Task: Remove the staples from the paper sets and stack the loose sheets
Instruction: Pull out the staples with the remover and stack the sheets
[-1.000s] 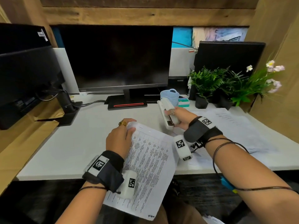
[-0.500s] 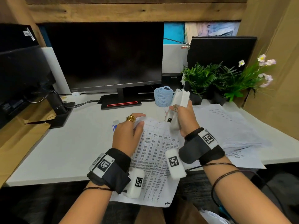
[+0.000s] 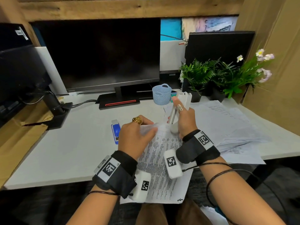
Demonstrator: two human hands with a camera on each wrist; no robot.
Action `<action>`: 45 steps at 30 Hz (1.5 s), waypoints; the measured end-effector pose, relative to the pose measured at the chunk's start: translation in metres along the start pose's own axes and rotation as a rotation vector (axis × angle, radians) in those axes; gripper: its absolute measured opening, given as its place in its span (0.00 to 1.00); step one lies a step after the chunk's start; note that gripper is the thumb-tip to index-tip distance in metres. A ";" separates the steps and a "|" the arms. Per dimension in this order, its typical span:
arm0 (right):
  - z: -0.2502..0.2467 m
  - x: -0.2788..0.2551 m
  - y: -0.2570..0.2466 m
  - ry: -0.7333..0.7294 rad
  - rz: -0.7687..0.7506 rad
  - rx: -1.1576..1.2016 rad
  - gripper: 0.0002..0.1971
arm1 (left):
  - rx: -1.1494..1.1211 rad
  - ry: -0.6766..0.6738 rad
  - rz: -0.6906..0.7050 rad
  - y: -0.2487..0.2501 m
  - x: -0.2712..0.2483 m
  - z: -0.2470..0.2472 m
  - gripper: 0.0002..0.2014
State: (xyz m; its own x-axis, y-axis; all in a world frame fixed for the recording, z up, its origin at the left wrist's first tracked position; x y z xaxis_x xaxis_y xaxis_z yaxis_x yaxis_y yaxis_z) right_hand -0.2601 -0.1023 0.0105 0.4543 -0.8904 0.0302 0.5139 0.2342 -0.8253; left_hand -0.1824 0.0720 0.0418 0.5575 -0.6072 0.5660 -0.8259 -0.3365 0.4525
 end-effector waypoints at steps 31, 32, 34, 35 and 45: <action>-0.005 0.039 0.061 -0.041 0.491 -0.347 0.31 | 0.096 -0.337 -0.142 -0.049 -0.011 0.002 0.12; -0.006 0.037 0.067 -0.079 0.539 -0.444 0.26 | 0.112 -0.344 -0.147 -0.053 -0.013 0.001 0.10; -0.005 0.032 0.072 -0.164 0.561 -0.719 0.21 | 0.112 -0.351 -0.143 -0.058 -0.014 -0.003 0.05; -0.006 0.035 0.075 -0.191 0.533 -0.848 0.21 | 0.121 -0.345 -0.136 -0.062 -0.015 -0.004 0.12; 0.017 0.028 0.085 -0.470 0.265 -1.471 0.28 | 0.142 -0.350 -0.167 -0.076 -0.020 -0.002 0.13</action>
State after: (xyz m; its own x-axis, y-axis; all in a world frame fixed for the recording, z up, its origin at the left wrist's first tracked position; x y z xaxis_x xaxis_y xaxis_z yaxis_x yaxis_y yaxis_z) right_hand -0.1913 -0.1011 -0.0494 0.7347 -0.6248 -0.2642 -0.6213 -0.4634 -0.6319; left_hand -0.1302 0.1111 -0.0024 0.6430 -0.7357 0.2127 -0.7433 -0.5325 0.4049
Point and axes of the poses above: each hand's wrist, its own x-axis towards the middle knuckle, its own z-axis out of the palm, y = z × x, the point moved 8 cm from there along x, towards the middle knuckle, and after that the axes turned 15 degrees about x, right-handed, at the moved point
